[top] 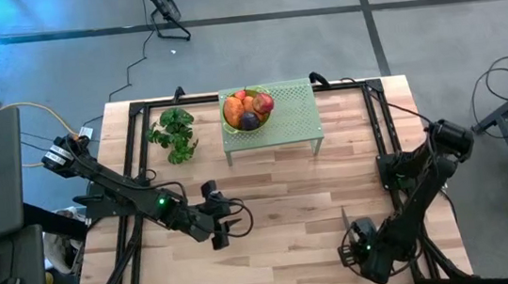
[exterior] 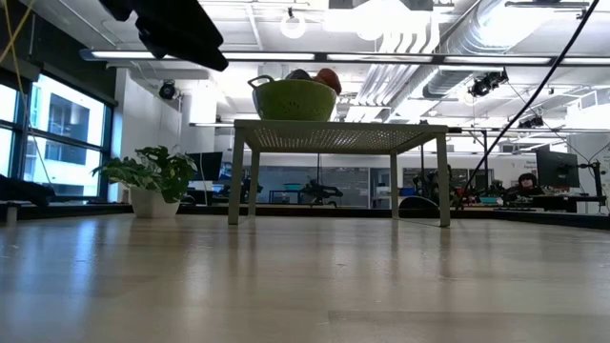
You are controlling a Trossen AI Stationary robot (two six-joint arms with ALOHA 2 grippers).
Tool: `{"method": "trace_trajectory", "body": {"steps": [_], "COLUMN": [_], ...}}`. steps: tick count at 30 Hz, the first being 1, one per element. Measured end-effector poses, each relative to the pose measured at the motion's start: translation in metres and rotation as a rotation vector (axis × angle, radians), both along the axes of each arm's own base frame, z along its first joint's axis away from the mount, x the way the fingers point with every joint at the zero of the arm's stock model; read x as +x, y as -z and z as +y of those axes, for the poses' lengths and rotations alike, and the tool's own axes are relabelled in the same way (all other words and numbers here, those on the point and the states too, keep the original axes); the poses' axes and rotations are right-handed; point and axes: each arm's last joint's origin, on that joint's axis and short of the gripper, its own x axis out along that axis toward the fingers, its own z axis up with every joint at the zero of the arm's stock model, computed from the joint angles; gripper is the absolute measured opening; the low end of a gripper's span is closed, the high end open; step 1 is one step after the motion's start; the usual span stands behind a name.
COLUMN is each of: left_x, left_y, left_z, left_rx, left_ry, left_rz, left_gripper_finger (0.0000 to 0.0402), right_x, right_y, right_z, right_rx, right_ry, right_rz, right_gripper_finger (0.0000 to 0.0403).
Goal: Pick & Place Fruit
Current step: Put the black knife on the shelf
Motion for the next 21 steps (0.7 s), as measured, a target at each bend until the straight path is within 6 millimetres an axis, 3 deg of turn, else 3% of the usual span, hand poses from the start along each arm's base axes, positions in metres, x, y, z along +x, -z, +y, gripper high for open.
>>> {"method": "trace_trajectory", "body": {"steps": [21], "left_x": [-0.004], "left_y": [0.005], "left_z": [0.002], "left_rx": [0.131], "left_ry": [0.070], "left_rz": [0.082], "left_gripper_finger": [0.0212], "right_x": [0.048], "right_y": [-0.033], "right_z": [-0.041], "right_rx": [-0.003], "right_ry": [-0.100], "right_rz": [-0.247], "right_gripper_finger": [0.0078]}}
